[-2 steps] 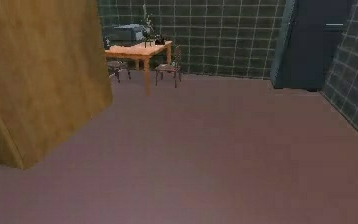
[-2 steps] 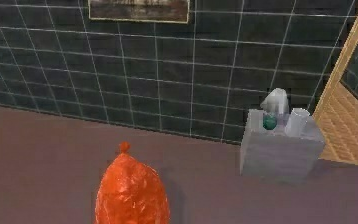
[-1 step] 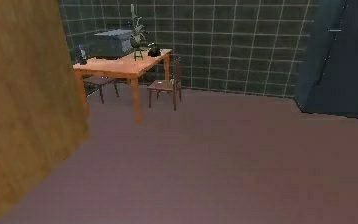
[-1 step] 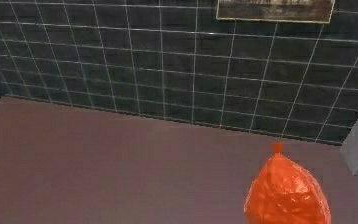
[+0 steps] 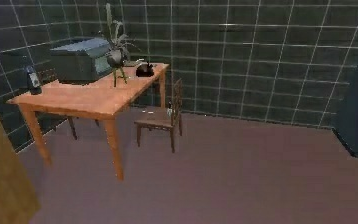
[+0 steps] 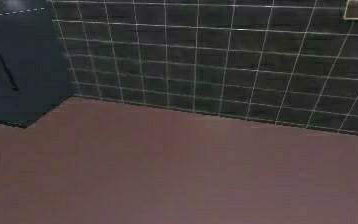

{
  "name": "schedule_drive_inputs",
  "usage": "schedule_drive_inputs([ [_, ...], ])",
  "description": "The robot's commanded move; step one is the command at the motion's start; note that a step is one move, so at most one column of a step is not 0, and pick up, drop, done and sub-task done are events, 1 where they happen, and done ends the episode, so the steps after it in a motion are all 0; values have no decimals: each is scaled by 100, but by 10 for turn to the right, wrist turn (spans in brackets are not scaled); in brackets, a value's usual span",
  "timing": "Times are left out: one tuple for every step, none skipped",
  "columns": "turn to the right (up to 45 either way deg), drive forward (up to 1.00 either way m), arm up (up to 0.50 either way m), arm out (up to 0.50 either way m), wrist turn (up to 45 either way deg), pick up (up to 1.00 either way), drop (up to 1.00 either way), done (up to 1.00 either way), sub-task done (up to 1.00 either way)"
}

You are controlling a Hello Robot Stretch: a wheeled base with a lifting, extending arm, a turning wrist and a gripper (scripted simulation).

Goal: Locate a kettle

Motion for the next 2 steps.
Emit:
schedule_drive_inputs([
  [30, 0, 0, 0, 0, 0, 0, 0, 0],
  [0, 100, 0, 0, 0, 0, 0, 0, 0],
])
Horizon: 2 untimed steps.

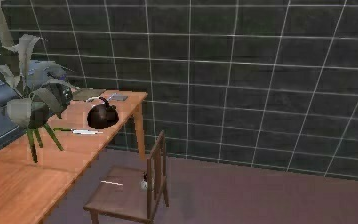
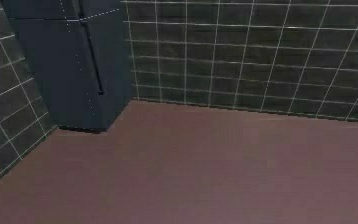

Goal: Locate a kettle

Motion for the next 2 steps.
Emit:
schedule_drive_inputs([
  [0, 30, 0, 0, 0, 0, 0, 0, 0],
  [90, 0, 0, 0, 0, 0, 0, 0, 0],
])
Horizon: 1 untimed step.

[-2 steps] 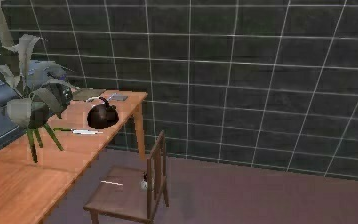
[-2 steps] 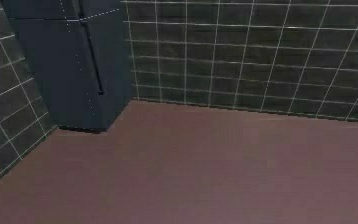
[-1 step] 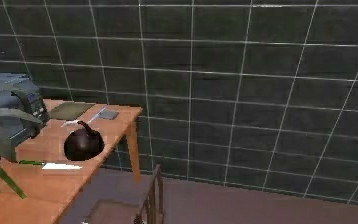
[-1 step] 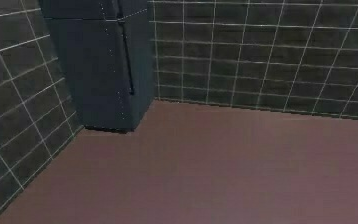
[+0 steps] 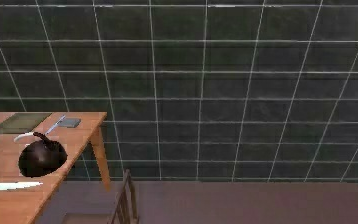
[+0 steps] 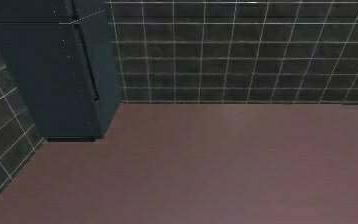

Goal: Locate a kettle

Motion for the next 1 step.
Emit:
schedule_drive_inputs([
  [0, 5, 0, 0, 0, 0, 0, 0, 0],
])
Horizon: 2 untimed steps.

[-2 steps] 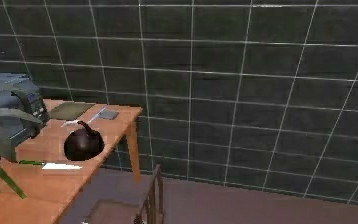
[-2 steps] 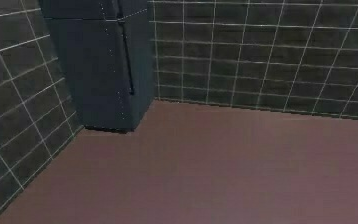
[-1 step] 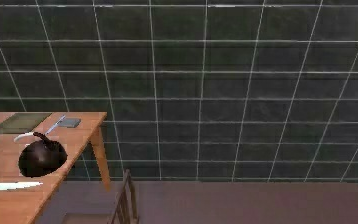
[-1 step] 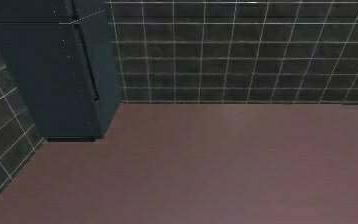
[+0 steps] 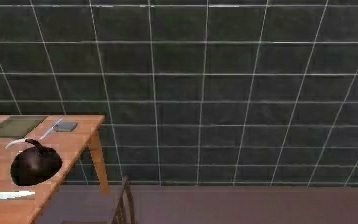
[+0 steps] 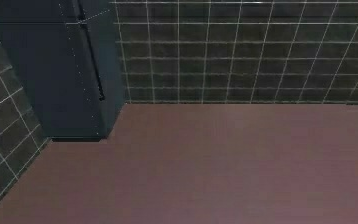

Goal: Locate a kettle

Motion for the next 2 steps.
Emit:
schedule_drive_inputs([
  [-390, 0, 0, 0, 0, 0, 0, 0, 0],
  [0, 0, 0, 0, 0, 0, 0, 100, 0],
])
